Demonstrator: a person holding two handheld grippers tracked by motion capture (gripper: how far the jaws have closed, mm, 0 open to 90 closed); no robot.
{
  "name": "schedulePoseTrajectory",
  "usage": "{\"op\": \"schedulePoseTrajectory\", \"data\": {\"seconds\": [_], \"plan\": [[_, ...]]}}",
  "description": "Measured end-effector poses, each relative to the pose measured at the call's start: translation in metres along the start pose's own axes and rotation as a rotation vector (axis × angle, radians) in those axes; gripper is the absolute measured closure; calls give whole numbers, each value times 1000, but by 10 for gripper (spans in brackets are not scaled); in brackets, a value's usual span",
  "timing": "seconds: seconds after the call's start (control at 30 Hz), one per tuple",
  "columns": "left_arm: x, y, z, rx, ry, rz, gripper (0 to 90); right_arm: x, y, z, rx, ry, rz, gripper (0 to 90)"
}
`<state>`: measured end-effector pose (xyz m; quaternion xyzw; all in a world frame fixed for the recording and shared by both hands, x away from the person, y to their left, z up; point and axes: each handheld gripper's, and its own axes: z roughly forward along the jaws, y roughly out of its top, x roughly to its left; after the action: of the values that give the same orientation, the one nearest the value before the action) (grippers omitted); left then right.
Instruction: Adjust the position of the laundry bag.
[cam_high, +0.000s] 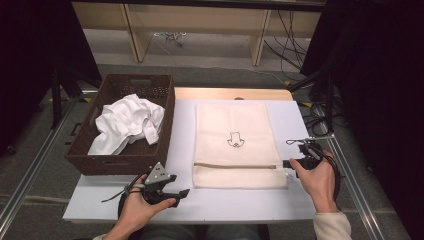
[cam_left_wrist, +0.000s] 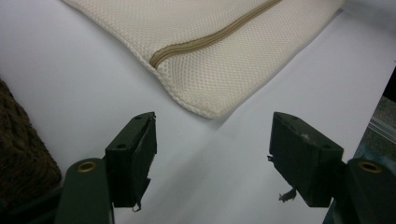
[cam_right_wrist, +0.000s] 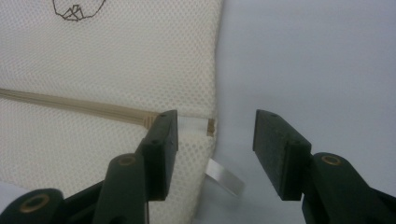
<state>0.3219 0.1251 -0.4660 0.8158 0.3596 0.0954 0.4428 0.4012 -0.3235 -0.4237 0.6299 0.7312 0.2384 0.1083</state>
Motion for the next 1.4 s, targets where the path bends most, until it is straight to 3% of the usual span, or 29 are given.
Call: {"op": "schedulePoseTrajectory", "data": {"seconds": [0.07, 0.13, 0.17, 0.23, 0.27, 0.33, 0.43, 0.5, 0.53, 0.6, 0.63, 0.7, 0.73, 0.77, 0.8, 0.83, 0.87, 0.93, 0.97, 1.03, 1.07, 1.17, 1.2, 1.23, 1.3, 1.33, 1.37, 1.4], "plan": [[2, 2, 2, 15, 3, 34, 319, 0, 1, 1, -5, 1, 1, 514], [2, 3, 4, 20, 15, 39, 319, 0, 1, -1, -3, -8, -2, 515], [2, 4, 5, 19, 7, 34, 319, 2, 1, -1, 3, -15, 27, 516], [2, 4, 8, 25, 9, 30, 320, 3, 1, -1, 17, -9, 36, 515], [2, 4, 9, 33, 10, 32, 320, 3, 1, 0, 18, -9, 31, 516], [2, 5, 11, 41, 10, 38, 322, -1, 1, 2, 13, -5, -24, 514], [2, 8, 13, 49, 14, 33, 325, 1, 3, 2, 33, -10, -11, 512], [1, 13, 15, 49, 17, 55, 327, 1, 4, 0, 35, -1, -31, 512], [2, 14, 16, 54, 13, 63, 330, 6, 4, -2, 52, -17, 7, 511], [1, 15, 20, 59, 9, 47, 338, 10, 5, -4, 88, -10, 40, 507], [2, 16, 22, 61, 10, 63, 341, 12, 6, -5, 115, -8, 62, 508], [2, 17, 24, 72, 9, 68, 345, 12, 6, -4, 124, -2, 49, 508], [3, 18, 26, 78, 14, 67, 346, 15, 7, -2, 159, 9, 91, 508], [2, 18, 29, 79, 16, 41, 346, 15, 7, -2, 159, 9, 91, 508], [5, 20, 33, 102, 28, 67, 347, 16, 8, 1, 202, 21, 99, 511], [5, 20, 33, 102, 28, 67, 347, 14, 8, 3, 195, 16, 68, 512], [6, 21, 36, 113, 31, 56, 347, 18, 9, 4, 224, 1, 115, 512], [8, 23, 40, 124, 44, 72, 347, 16, 8, 8, 223, 13, 104, 512], [8, 23, 40, 124, 44, 72, 347, 15, 9, 7, 258, 6, 80, 513], [7, 24, 44, 134, 42, 58, 347, 15, 10, 10, 258, 22, 88, 513], [5, 24, 49, 146, 27, 62, 349, 11, 8, 14, 249, 26, 25, 515], [4, 24, 54, 160, 23, 66, 353, 12, 8, 15, 257, 19, 29, 518], [4, 25, 58, 166, 14, 75, 353, 13, 8, 14, 271, 14, 55, 525], [5, 25, 59, 177, 10, 78, 354, 11, 7, 15, 264, 20, 31, 530], [6, 25, 62, 177, 20, 61, 363, 11, 7, 17, 268, 22, 31, 538], [7, 25, 62, 187, 21, 75, 369, 12, 7, 17, 285, 20, 48, 547], [7, 24, 63, 186, 27, 55, 374, 15, 7, 17, 298, 18, 75, 558], [7, 24, 64, 182, 30, 57, 381, 15, 7, 18, 299, 12, 66, 565]]}}
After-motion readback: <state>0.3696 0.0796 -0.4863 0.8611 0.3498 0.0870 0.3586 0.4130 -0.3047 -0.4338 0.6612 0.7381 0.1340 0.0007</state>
